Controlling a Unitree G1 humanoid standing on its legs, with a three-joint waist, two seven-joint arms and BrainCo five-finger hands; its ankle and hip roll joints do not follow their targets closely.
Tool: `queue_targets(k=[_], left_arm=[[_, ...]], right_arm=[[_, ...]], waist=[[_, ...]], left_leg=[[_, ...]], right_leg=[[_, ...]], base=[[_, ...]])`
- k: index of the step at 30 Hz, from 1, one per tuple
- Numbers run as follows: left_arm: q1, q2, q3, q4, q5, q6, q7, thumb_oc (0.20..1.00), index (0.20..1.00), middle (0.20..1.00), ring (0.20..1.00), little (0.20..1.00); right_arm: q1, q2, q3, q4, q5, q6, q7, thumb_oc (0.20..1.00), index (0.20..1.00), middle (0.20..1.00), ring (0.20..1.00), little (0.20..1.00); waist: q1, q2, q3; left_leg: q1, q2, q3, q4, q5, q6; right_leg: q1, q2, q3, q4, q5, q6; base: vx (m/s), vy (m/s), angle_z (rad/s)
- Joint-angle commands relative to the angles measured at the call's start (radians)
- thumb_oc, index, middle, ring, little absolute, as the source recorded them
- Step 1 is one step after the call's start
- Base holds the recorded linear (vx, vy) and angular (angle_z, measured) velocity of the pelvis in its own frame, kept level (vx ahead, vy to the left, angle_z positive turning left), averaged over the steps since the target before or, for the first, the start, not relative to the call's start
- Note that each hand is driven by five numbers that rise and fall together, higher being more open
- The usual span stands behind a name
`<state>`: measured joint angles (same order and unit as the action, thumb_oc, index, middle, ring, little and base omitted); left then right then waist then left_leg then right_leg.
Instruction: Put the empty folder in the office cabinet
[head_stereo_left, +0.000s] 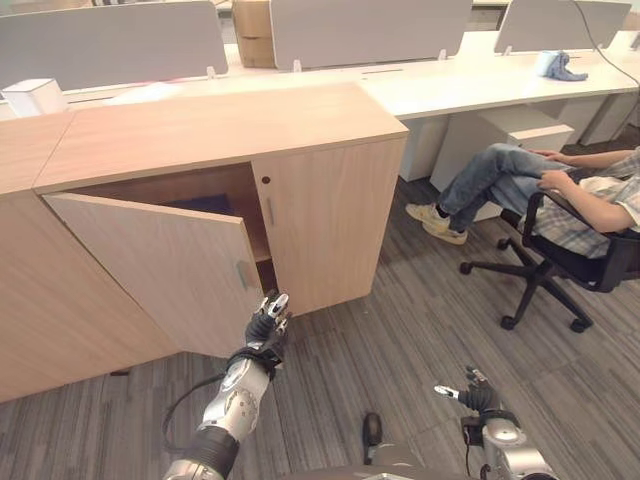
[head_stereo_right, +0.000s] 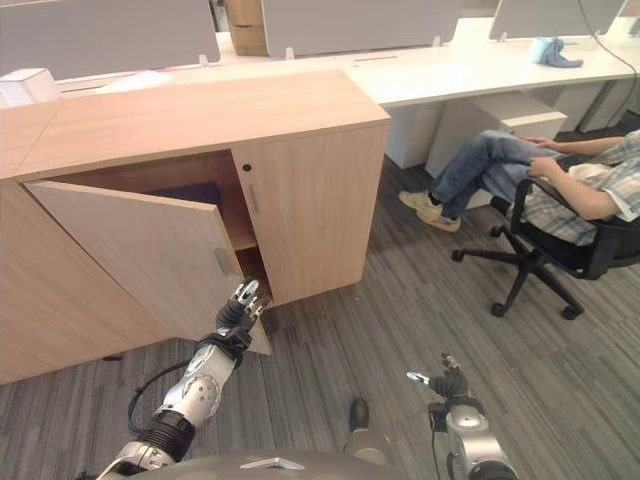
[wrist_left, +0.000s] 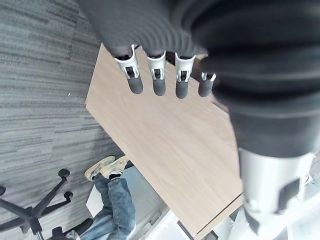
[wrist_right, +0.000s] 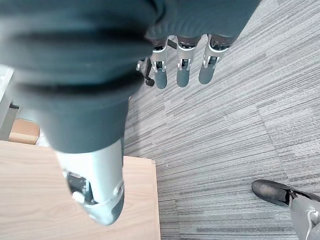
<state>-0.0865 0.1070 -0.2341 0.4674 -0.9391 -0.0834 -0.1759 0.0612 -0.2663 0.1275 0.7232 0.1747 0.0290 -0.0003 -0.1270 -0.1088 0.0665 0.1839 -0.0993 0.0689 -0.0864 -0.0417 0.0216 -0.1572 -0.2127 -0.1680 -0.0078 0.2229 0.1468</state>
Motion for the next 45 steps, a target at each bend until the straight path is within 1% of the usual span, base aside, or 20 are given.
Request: queue_targets(k=[1,5,10,12,13,19,21,24,25,26,27,28,29,31,32,33,34,35,38,45], left_arm=[[-0.072,0.014,0.031,-0.084,-0.04,-0.026,-0.034,1.0,1.0,1.0,1.0,1.0],[-0.071,0.012,0.015,-0.092,-0.048,-0.021,-0.039,1.0,1.0,1.0,1.0,1.0],[-0.06,0.016,0.025,-0.075,-0.023,-0.03,-0.025,1.0,1.0,1.0,1.0,1.0],[-0.054,0.029,0.032,-0.052,0.037,-0.048,0.002,1.0,1.0,1.0,1.0,1.0],[-0.052,0.037,0.031,-0.043,0.069,-0.052,0.011,1.0,1.0,1.0,1.0,1.0],[-0.004,0.088,0.054,0.084,0.256,-0.048,0.045,1.0,1.0,1.0,1.0,1.0],[0.005,0.095,0.058,0.11,0.292,-0.051,0.055,1.0,1.0,1.0,1.0,1.0],[0.029,0.111,0.079,0.26,0.446,-0.051,0.101,1.0,1.0,1.0,1.0,1.0],[0.028,0.111,0.079,0.262,0.446,-0.052,0.101,1.0,1.0,1.0,1.0,1.0],[0.034,0.115,0.087,0.346,0.525,-0.054,0.122,1.0,1.0,1.0,1.0,1.0],[0.033,0.115,0.087,0.347,0.525,-0.054,0.122,1.0,1.0,1.0,1.0,1.0],[0.031,0.114,0.098,0.442,0.591,-0.047,0.141,1.0,1.0,1.0,1.0,1.0],[0.029,0.113,0.098,0.443,0.591,-0.048,0.141,1.0,1.0,1.0,1.0,1.0],[0.026,0.11,0.112,0.577,0.684,-0.042,0.171,1.0,1.0,1.0,1.0,1.0],[0.025,0.11,0.113,0.578,0.684,-0.042,0.171,1.0,1.0,1.0,1.0,1.0],[0.017,0.117,0.102,0.65,0.78,-0.035,0.186,1.0,1.0,1.0,1.0,1.0],[0.015,0.123,0.088,0.685,0.837,-0.032,0.201,1.0,1.0,1.0,1.0,1.0],[0.014,0.122,0.089,0.685,0.838,-0.032,0.202,1.0,1.0,1.0,1.0,1.0],[0.036,0.127,0.097,0.834,0.954,0.007,0.224,1.0,1.0,1.0,1.0,1.0],[0.096,0.126,0.161,0.926,0.958,0.032,0.219,1.0,1.0,1.0,1.0,1.0]], right_arm=[[-0.088,0.003,0.033,0.016,-0.02,-0.034,0.0,1.0,1.0,1.0,1.0,1.0],[-0.09,0.004,0.038,0.026,-0.024,-0.033,-0.004,1.0,1.0,1.0,1.0,1.0],[-0.092,0.006,0.04,0.033,-0.033,-0.031,-0.008,1.0,1.0,1.0,1.0,1.0],[-0.096,0.008,0.031,0.061,-0.016,-0.029,-0.014,1.0,1.0,1.0,1.0,1.0],[-0.097,0.017,0.021,0.087,0.024,-0.029,-0.011,1.0,1.0,1.0,1.0,1.0],[-0.122,0.04,-0.047,0.203,0.187,-0.046,-0.009,1.0,1.0,1.0,1.0,1.0],[-0.124,0.038,-0.053,0.216,0.194,-0.05,-0.01,1.0,1.0,1.0,1.0,1.0],[-0.132,0.038,-0.077,0.276,0.217,-0.056,-0.025,1.0,1.0,1.0,1.0,1.0],[-0.133,0.038,-0.077,0.276,0.217,-0.056,-0.025,1.0,1.0,1.0,1.0,1.0],[-0.136,0.037,-0.074,0.302,0.202,-0.056,-0.027,1.0,1.0,1.0,1.0,1.0],[-0.137,0.037,-0.074,0.303,0.202,-0.057,-0.027,1.0,1.0,1.0,1.0,1.0],[-0.143,0.031,-0.064,0.332,0.176,-0.052,-0.03,1.0,1.0,1.0,1.0,1.0],[-0.144,0.031,-0.064,0.333,0.176,-0.052,-0.03,1.0,1.0,1.0,1.0,1.0],[-0.159,0.025,-0.042,0.386,0.119,-0.042,-0.043,1.0,1.0,1.0,1.0,1.0],[-0.159,0.025,-0.042,0.387,0.119,-0.042,-0.043,1.0,1.0,1.0,1.0,1.0],[-0.171,0.019,-0.028,0.423,0.08,-0.034,-0.048,1.0,1.0,1.0,1.0,1.0],[-0.176,0.016,-0.02,0.44,0.063,-0.03,-0.049,1.0,1.0,1.0,1.0,1.0],[-0.176,0.016,-0.02,0.441,0.063,-0.03,-0.049,1.0,1.0,1.0,1.0,1.0],[-0.197,0.007,0.015,0.511,-0.036,-0.004,-0.05,1.0,1.0,1.0,1.0,1.0],[-0.2,0.007,0.022,0.543,-0.077,0.01,-0.039,1.0,1.0,1.0,1.0,1.0]], waist=[[0.01,-0.009,0.017],[0.009,-0.006,0.014],[0.011,-0.004,0.011],[0.013,-0.003,0.01],[0.015,-0.003,0.01],[0.026,0.002,0.008],[0.028,0.003,0.008],[0.035,0.007,0.01],[0.035,0.008,0.011],[0.039,0.009,0.012],[0.039,0.009,0.012],[0.042,0.011,0.014],[0.041,0.011,0.014],[0.049,0.013,0.016],[0.048,0.013,0.016],[0.051,0.014,0.017],[0.052,0.014,0.016],[0.052,0.015,0.016],[0.062,0.018,0.013],[0.077,0.023,0.013]], left_leg=[[0.005,-0.027,-0.029,-0.001,-0.102,-0.01],[0.004,-0.029,-0.03,-0.001,-0.101,-0.01],[0.005,-0.03,-0.029,-0.001,-0.101,-0.01],[0.004,-0.03,-0.03,-0.001,-0.1,-0.011],[0.004,-0.03,-0.031,-0.001,-0.1,-0.011],[0.005,-0.032,-0.035,-0.001,-0.098,-0.012],[0.003,-0.032,-0.035,-0.001,-0.097,-0.012],[0.0,-0.032,-0.041,-0.001,-0.093,-0.012],[0.0,-0.032,-0.041,-0.001,-0.094,-0.012],[-0.001,-0.032,-0.043,-0.001,-0.091,-0.012],[-0.001,-0.032,-0.043,-0.001,-0.091,-0.013],[-0.004,-0.034,-0.047,-0.001,-0.089,-0.013],[-0.004,-0.033,-0.047,-0.001,-0.089,-0.013],[-0.007,-0.036,-0.053,-0.001,-0.086,-0.013],[-0.006,-0.035,-0.053,-0.001,-0.086,-0.013],[-0.009,-0.036,-0.057,-0.001,-0.084,-0.013],[-0.01,-0.037,-0.059,-0.001,-0.084,-0.012],[-0.01,-0.037,-0.059,-0.001,-0.084,-0.012],[-0.013,-0.039,-0.062,-0.001,-0.083,-0.011],[-0.015,-0.04,-0.071,-0.001,-0.078,-0.009]], right_leg=[[-0.099,-0.092,0.054,-0.011,0.102,0.105],[-0.097,-0.093,0.051,-0.012,0.099,0.105],[-0.096,-0.095,0.049,-0.012,0.101,0.105],[-0.096,-0.097,0.047,-0.014,0.101,0.105],[-0.095,-0.098,0.045,-0.014,0.101,0.104],[-0.091,-0.101,0.035,-0.015,0.109,0.105],[-0.091,-0.101,0.034,-0.016,0.11,0.105],[-0.089,-0.104,0.025,-0.017,0.11,0.105],[-0.088,-0.104,0.025,-0.017,0.11,0.105],[-0.086,-0.106,0.019,-0.018,0.109,0.105],[-0.086,-0.106,0.019,-0.019,0.109,0.105],[-0.085,-0.107,0.015,-0.019,0.109,0.104],[-0.085,-0.107,0.014,-0.019,0.109,0.104],[-0.084,-0.111,0.007,-0.018,0.109,0.102],[-0.083,-0.111,0.006,-0.018,0.109,0.102],[-0.083,-0.111,0.002,-0.019,0.109,0.102],[-0.083,-0.112,0.002,-0.019,0.109,0.101],[-0.083,-0.112,0.002,-0.019,0.109,0.101],[-0.081,-0.114,-0.008,-0.021,0.109,0.099],[-0.077,-0.118,-0.017,-0.024,0.112,0.097]], base=[[0.0,0.0,0.0],[0.0,0.0,0.0],[0.0,0.0,0.0],[0.0,0.0,0.0],[0.0,0.0,0.0],[0.0,0.0,0.0],[0.0,0.0,0.0],[0.0,-0.006,0.03],[-0.01,-0.006,0.04],[-0.01,-0.003,0.03],[-0.02,-0.004,0.05],[-0.01,-0.001,0.07],[-0.02,-0.005,0.06],[-0.02,-0.008,0.08],[-0.02,-0.01,0.1],[-0.02,-0.008,0.09],[-0.02,-0.008,0.08],[0.0,-0.002,0.06],[0.0,-0.001,0.03],[0.0,0.002,0.03]])
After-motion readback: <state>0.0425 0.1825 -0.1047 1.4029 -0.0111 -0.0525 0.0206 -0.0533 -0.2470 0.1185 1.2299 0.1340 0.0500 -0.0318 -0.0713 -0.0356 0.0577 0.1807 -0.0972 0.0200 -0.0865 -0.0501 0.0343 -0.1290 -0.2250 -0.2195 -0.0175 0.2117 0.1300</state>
